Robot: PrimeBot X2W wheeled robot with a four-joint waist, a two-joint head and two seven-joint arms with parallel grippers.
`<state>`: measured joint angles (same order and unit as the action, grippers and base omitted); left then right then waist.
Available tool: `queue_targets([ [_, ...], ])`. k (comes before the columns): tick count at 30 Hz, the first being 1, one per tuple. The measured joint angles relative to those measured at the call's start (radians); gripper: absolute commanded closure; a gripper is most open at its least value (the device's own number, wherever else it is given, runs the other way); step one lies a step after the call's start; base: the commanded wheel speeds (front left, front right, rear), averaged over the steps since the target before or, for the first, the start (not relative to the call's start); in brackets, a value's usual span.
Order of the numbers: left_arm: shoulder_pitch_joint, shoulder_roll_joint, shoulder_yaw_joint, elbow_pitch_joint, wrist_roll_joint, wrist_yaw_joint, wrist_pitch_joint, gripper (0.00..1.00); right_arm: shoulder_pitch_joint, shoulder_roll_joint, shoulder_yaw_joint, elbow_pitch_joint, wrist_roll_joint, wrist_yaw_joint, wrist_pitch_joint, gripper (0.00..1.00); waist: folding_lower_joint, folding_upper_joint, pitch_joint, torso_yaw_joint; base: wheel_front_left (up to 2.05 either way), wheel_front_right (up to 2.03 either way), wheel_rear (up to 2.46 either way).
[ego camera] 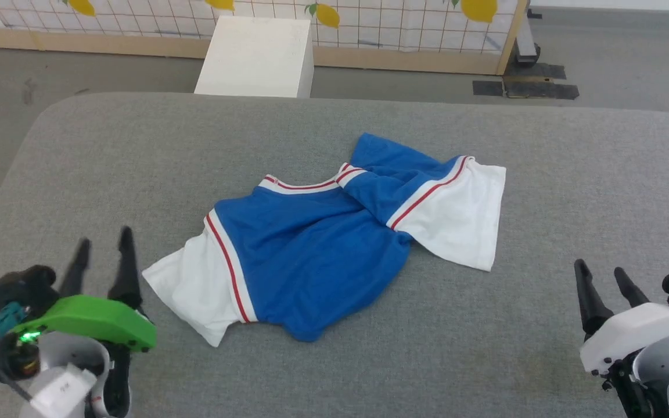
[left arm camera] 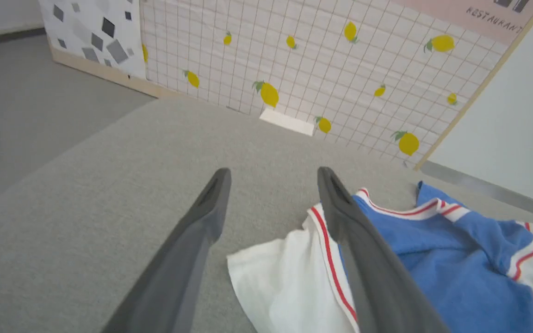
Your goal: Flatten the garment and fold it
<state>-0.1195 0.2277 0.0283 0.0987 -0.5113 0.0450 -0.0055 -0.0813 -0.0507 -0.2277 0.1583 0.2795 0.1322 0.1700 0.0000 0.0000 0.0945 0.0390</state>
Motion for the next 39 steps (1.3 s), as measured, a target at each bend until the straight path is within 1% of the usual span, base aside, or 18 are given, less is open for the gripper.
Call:
queue_targets([
  [2,0.007,0.007,-0.003,-0.011,0.063,0.002,-0.114,0.0,-0.003,0.0,0.009,0.002,-0.003,0.0,0.055,0.0,0.0,0.0,0.0,-0.003,0.0,0.0,0.0],
  [4,0.025,0.002,-0.015,-0.017,0.104,0.01,-0.179,0.0,-0.025,0.0,0.019,0.003,-0.026,0.0,0.113,0.0,0.0,0.0,0.005,-0.005,0.0,0.0,0.0],
  [8,0.052,-0.019,-0.03,-0.025,0.134,0.019,-0.227,0.0,-0.156,0.0,0.051,0.046,-0.094,0.0,0.283,0.0,0.0,0.0,0.032,-0.006,0.0,0.0,0.0],
  [10,0.052,-0.035,-0.035,-0.027,0.137,0.02,-0.235,0.0,-0.241,-0.002,0.088,0.091,-0.142,0.0,0.378,0.0,0.0,0.0,0.052,-0.005,0.0,0.0,0.0],
  [13,0.048,-0.048,-0.045,-0.023,0.149,0.018,-0.243,0.0,-0.338,-0.001,0.164,0.166,-0.207,0.0,0.477,0.0,0.0,0.0,0.083,0.0,0.0,0.0,0.0],
  [17,0.026,-0.062,-0.049,-0.008,0.155,0.007,-0.246,0.0,-0.418,0.001,0.27,0.258,-0.246,0.0,0.54,0.0,0.0,0.0,0.129,0.014,0.0,0.0,0.0],
  [20,0.003,-0.068,-0.049,0.002,0.158,-0.001,-0.247,0.0,-0.44,0.001,0.313,0.315,-0.267,0.0,0.552,0.0,0.0,0.0,0.158,0.026,0.0,0.0,0.0],
  [25,-0.015,-0.072,-0.042,0.026,0.166,-0.011,-0.249,0.0,-0.495,-0.006,0.364,0.368,-0.28,-0.001,0.561,0.0,0.0,0.0,0.195,0.051,0.0,0.0,0.0],
  [26,-0.015,-0.072,-0.039,0.027,0.169,-0.015,-0.249,0.0,-0.506,-0.006,0.37,0.377,-0.278,0.0,0.569,0.16,0.0,0.0,0.201,0.055,0.0,0.0,0.0],
  [27,-0.016,-0.073,-0.036,0.027,0.17,-0.018,-0.249,0.0,-0.515,-0.006,0.376,0.382,-0.272,-0.001,0.577,0.82,0.0,0.0,0.205,0.058,0.0,0.0,0.0],
  [28,-0.016,-0.074,-0.034,0.028,0.171,-0.019,-0.249,0.0,-0.52,-0.008,0.379,0.383,-0.264,-0.001,0.579,0.97,0.0,0.0,0.207,0.06,0.0,0.0,0.0],
  [29,-0.017,-0.075,-0.031,0.031,0.172,-0.019,-0.249,0.0,-0.525,-0.01,0.381,0.384,-0.254,-0.001,0.579,1.0,0.0,0.0,0.208,0.061,0.0,0.0,0.0],
  [32,-0.025,-0.073,-0.025,0.049,0.178,-0.024,-0.249,0.0,-0.532,-0.007,0.374,0.383,-0.214,0.0,0.56,1.0,0.0,0.0,0.201,0.057,0.0,0.0,0.0],
  [34,-0.04,-0.061,-0.026,0.057,0.181,-0.027,-0.228,0.0,-0.529,-0.007,0.36,0.378,-0.193,0.0,0.546,1.0,0.0,0.0,0.194,0.054,0.0,0.0,0.0],
  [35,-0.059,-0.049,-0.031,0.064,0.18,-0.036,-0.186,0.0,-0.527,-0.01,0.356,0.371,-0.183,0.0,0.539,1.0,0.0,0.0,0.19,0.052,0.0,0.0,0.0],
  [37,-0.111,-0.009,-0.048,0.078,0.179,-0.054,-0.063,0.0,-0.52,-0.015,0.356,0.35,-0.17,0.0,0.532,1.0,0.0,0.0,0.184,0.048,0.0,0.0,0.0],
  [38,-0.138,0.005,-0.049,0.086,0.17,-0.058,0.008,0.0,-0.516,-0.018,0.358,0.34,-0.164,0.0,0.532,1.0,0.0,0.0,0.183,0.046,0.0,0.0,0.0],
  [39,-0.171,0.028,-0.064,0.104,0.164,-0.067,0.113,0.0,-0.511,-0.02,0.361,0.325,-0.159,0.0,0.532,1.0,0.0,0.0,0.183,0.043,0.0,0.0,0.0],
])
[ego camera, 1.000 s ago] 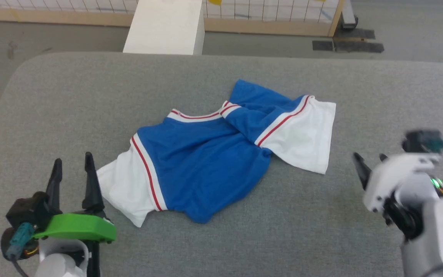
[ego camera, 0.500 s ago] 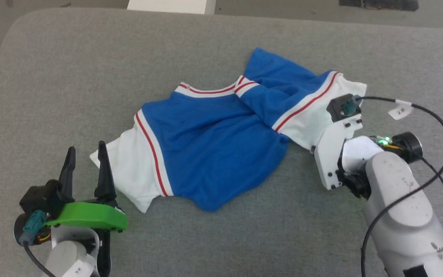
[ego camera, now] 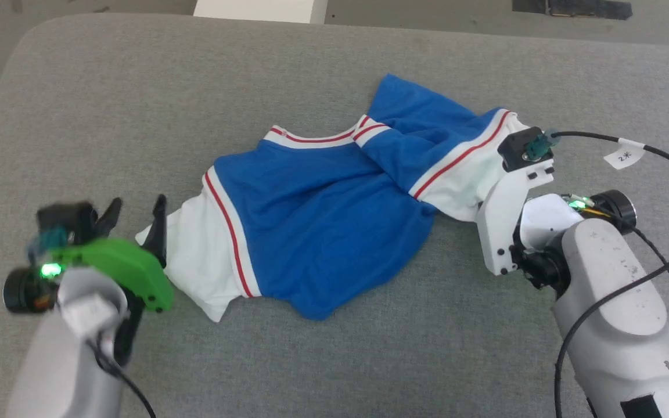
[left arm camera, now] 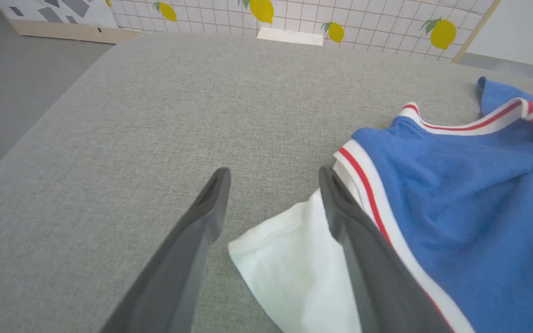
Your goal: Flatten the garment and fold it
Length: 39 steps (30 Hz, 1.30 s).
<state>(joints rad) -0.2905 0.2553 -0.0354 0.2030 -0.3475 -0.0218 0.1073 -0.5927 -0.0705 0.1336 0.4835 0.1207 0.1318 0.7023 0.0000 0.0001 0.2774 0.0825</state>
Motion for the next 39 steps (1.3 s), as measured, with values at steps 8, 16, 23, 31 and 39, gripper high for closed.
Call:
queue_targets([
  [8,-0.174,0.088,-0.077,0.117,-0.053,-0.011,0.603,0.0,0.002,-0.005,0.05,-0.09,0.027,0.0,0.027,1.0,0.0,0.0,0.037,-0.028,0.0,0.0,0.0],
  [16,-0.188,0.085,-0.067,0.138,-0.133,-0.03,0.705,1.0,0.003,-0.013,0.048,-0.121,0.031,0.0,0.027,1.0,0.0,0.0,0.069,-0.053,0.0,0.0,0.0],
  [23,-0.181,0.018,0.005,0.086,-0.205,-0.039,0.547,1.0,0.002,-0.014,-0.052,-0.158,0.111,0.0,-0.03,1.0,0.0,0.0,0.042,-0.048,0.0,0.0,0.0],
  [31,-0.339,-0.001,0.057,0.014,-0.205,-0.052,0.302,1.0,-0.088,-0.006,-0.225,-0.229,0.336,0.0,-0.031,1.0,0.0,0.0,-0.048,-0.044,0.0,0.0,0.0],
  [39,-0.577,0.016,0.041,0.021,-0.145,-0.056,0.19,1.0,-0.268,0.013,-0.354,-0.297,0.418,0.0,0.036,1.0,0.0,0.0,-0.155,-0.054,0.0,0.0,0.0],
])
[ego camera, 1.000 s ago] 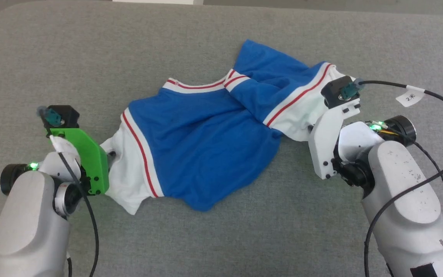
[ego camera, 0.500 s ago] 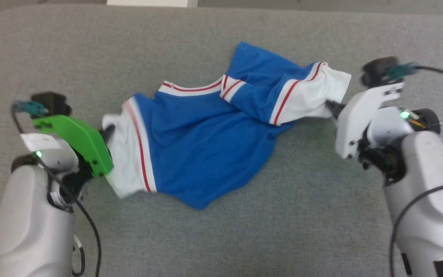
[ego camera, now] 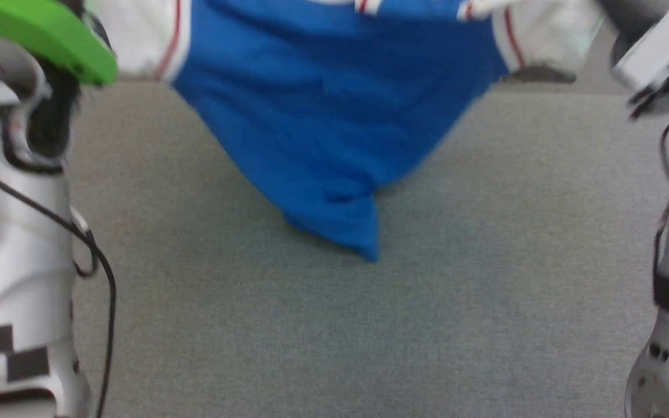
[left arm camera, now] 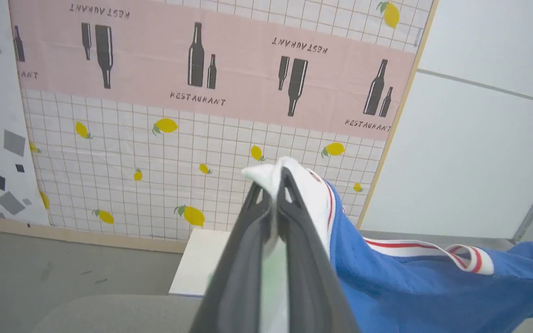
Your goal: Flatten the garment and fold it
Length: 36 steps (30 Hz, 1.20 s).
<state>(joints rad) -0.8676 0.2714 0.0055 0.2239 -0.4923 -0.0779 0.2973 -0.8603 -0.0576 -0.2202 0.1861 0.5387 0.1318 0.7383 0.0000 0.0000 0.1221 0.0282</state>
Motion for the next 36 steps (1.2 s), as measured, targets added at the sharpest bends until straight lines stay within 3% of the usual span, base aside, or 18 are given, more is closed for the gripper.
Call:
queue_targets([
  [11,-0.17,0.067,-0.02,0.089,0.074,0.015,-0.02,1.0,-0.215,0.005,-0.142,0.04,-0.013,0.0,0.023,1.0,0.0,0.0,-0.072,-0.038,0.0,0.0,0.0],
  [21,-0.291,0.135,-0.045,0.178,0.126,0.04,0.037,1.0,-0.367,0.008,-0.176,0.159,-0.11,0.0,0.022,1.0,0.0,0.0,0.016,-0.054,0.0,0.0,0.0],
  [30,-0.513,0.163,-0.049,0.171,0.192,0.104,0.011,1.0,-0.681,0.009,-0.22,0.321,-0.212,0.0,-0.162,1.0,0.0001,0.0,0.185,-0.07,0.0,0.0,0.0],
  [36,-0.618,0.158,-0.031,0.158,0.194,0.119,-0.121,1.0,-0.86,0.008,-0.269,0.442,-0.236,0.0,-0.316,1.0,0.0001,0.0,0.302,-0.08,0.0,0.0,0.0],
])
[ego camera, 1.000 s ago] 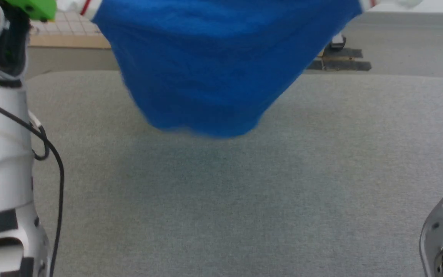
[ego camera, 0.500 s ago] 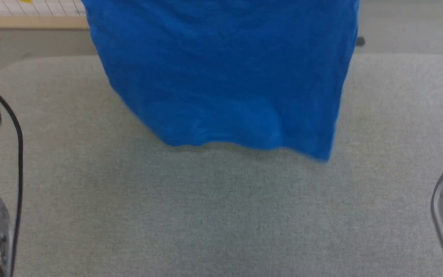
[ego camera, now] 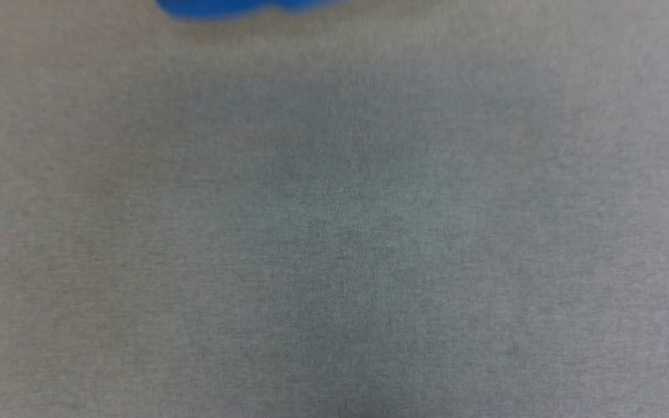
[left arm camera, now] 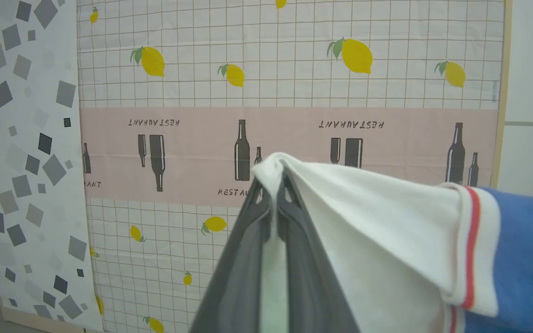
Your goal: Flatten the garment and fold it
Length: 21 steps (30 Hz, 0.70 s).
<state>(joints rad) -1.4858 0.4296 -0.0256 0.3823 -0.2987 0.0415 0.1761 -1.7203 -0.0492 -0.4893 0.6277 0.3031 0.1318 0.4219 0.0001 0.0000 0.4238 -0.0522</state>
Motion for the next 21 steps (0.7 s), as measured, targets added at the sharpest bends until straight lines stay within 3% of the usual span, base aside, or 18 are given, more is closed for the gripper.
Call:
queue_targets([
  [6,-0.014,-0.012,0.012,0.039,-0.039,-0.045,-0.109,1.0,-0.032,0.0,-0.024,0.062,-0.002,0.0,-0.045,1.0,0.0001,0.0,0.085,-0.001,0.0,0.0,0.0],
  [11,0.063,-0.037,0.008,0.086,-0.07,-0.091,-0.17,1.0,0.036,-0.001,-0.017,0.06,0.047,0.0,-0.045,1.0,0.0001,0.0,0.119,0.013,0.0,0.0,0.0],
  [15,0.195,-0.052,-0.007,0.118,-0.106,-0.128,-0.212,1.0,0.186,0.002,0.017,0.024,0.129,0.0,-0.031,1.0,0.0,0.0,0.106,0.027,0.0,0.0,0.0],
  [21,0.429,-0.085,-0.023,0.103,-0.157,-0.148,-0.269,1.0,0.484,0.001,0.067,-0.118,0.253,0.0,0.007,1.0,-0.0001,0.0,0.04,0.042,0.0,0.0,0.0],
])
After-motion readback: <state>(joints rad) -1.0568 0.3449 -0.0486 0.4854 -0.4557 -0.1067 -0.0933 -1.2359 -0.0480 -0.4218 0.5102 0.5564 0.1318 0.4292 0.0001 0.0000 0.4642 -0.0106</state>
